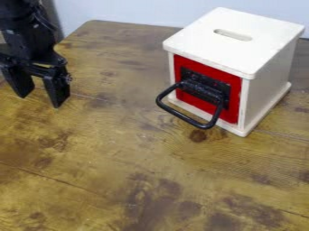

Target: Close the drawer

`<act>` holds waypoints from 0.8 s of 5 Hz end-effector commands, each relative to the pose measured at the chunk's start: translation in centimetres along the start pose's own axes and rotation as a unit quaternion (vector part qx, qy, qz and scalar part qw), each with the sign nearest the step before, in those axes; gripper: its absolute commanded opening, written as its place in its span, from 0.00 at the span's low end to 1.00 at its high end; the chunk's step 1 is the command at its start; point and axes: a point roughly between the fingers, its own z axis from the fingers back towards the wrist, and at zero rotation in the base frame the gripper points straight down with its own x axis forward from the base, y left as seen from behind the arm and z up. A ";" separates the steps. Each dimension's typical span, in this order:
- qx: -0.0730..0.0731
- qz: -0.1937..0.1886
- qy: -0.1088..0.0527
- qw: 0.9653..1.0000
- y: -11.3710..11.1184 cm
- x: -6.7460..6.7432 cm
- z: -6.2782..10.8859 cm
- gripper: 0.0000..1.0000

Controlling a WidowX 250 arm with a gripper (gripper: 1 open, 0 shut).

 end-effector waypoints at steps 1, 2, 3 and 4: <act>0.002 -0.005 -0.042 0.999 0.0 0.3 3.5 0.00; -0.002 -0.003 -0.051 0.999 -0.3 0.3 3.8 1.00; -0.005 -0.004 -0.058 0.998 -0.6 0.4 3.7 1.00; -0.007 -0.026 -0.053 0.998 -1.0 0.4 2.6 1.00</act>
